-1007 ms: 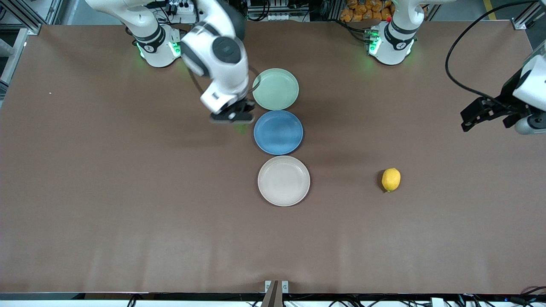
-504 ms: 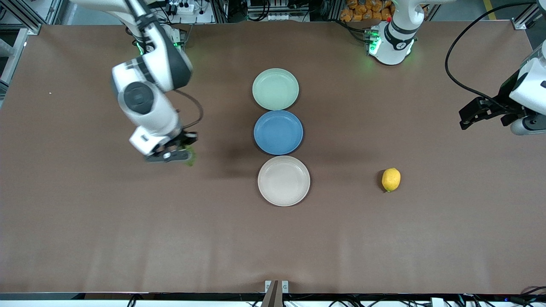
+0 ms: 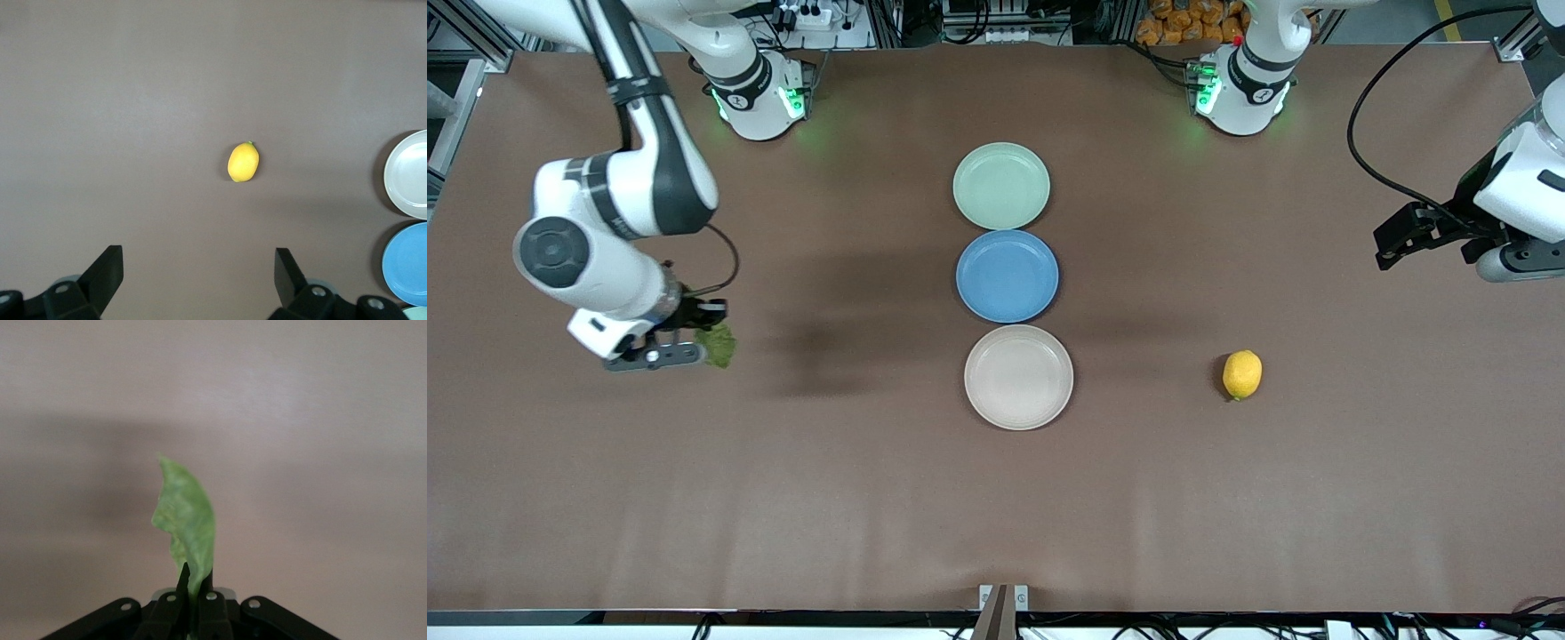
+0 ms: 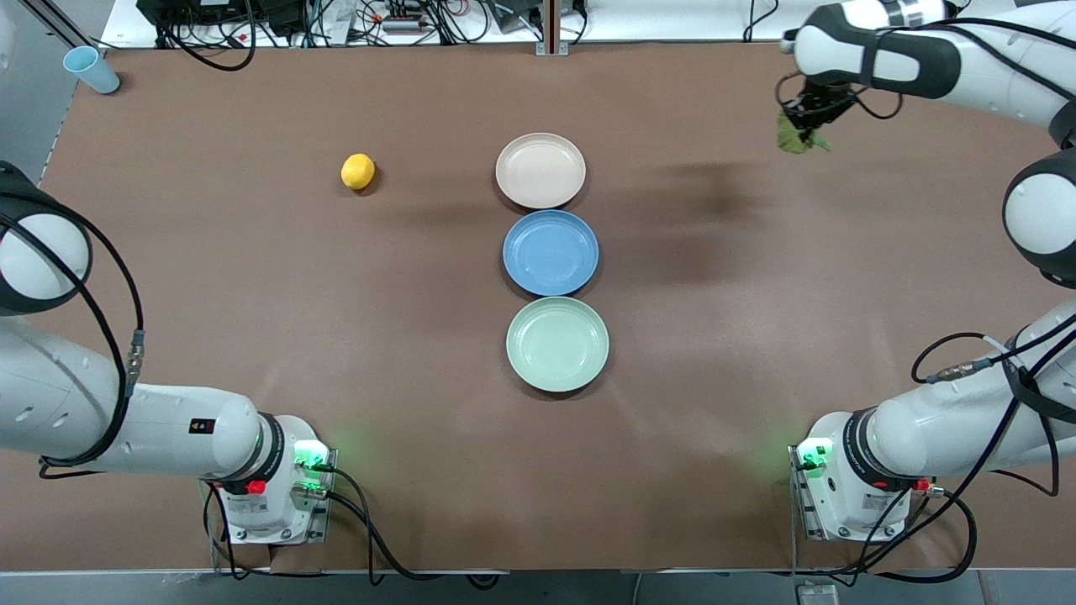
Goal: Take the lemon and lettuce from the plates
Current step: 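Lift the lettuce leaf off the green plate with the right gripper, then lower the lettuce onto the table and open the right gripper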
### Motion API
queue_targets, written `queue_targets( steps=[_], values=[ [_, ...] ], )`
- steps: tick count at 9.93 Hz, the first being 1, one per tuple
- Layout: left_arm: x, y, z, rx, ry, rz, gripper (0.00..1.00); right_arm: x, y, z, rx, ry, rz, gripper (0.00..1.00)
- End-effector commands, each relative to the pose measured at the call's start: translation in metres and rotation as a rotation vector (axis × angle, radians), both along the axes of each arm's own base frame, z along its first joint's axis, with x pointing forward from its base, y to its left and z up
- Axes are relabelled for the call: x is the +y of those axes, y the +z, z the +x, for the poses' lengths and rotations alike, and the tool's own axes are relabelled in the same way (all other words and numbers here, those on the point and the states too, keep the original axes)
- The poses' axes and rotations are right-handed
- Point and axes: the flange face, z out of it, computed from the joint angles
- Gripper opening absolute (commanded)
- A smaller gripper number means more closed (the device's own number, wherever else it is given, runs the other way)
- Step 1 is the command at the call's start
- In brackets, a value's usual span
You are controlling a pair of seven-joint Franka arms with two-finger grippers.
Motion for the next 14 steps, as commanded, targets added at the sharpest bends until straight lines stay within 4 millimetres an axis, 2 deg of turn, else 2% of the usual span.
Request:
queue_targets(
  steps=[1,3,5,6,8,10,11,12,13,14],
  values=[
    [0.002,0.003,-0.001,0.0,0.002,0.002,1.0,-0.032,-0.035,-0.021,-0.037,-0.002,0.035,0.0],
    [0.001,0.002,-0.001,-0.001,0.0,0.005,1.0,-0.048,-0.076,-0.038,-0.087,-0.017,0.041,0.0],
    [0.001,0.002,-0.001,0.0,-0.001,0.011,1.0,-0.061,-0.114,-0.048,-0.07,-0.039,0.039,0.0],
    [0.002,0.003,-0.001,-0.001,-0.001,0.012,1.0,-0.076,-0.125,-0.05,-0.052,-0.067,0.038,0.0],
    [0.002,0.002,-0.001,0.0,-0.001,0.015,1.0,-0.09,-0.145,-0.051,-0.052,-0.094,0.039,0.0],
    [0.003,0.002,-0.001,0.0,0.002,0.015,1.0,-0.09,-0.159,-0.049,-0.067,-0.107,0.041,0.02],
    [0.003,0.002,-0.001,0.0,0.002,0.015,1.0,-0.09,-0.157,-0.048,-0.071,-0.107,0.04,0.86],
    [0.001,0.002,-0.001,0.0,-0.003,0.013,1.0,-0.088,-0.155,-0.047,-0.076,-0.106,0.042,1.0],
    [0.002,0.002,-0.001,0.0,-0.001,0.013,1.0,-0.087,-0.148,-0.044,-0.09,-0.104,0.042,1.0],
    [0.005,0.002,-0.001,0.001,-0.003,0.011,1.0,-0.085,-0.132,-0.035,-0.112,-0.096,0.041,1.0]
  ],
)
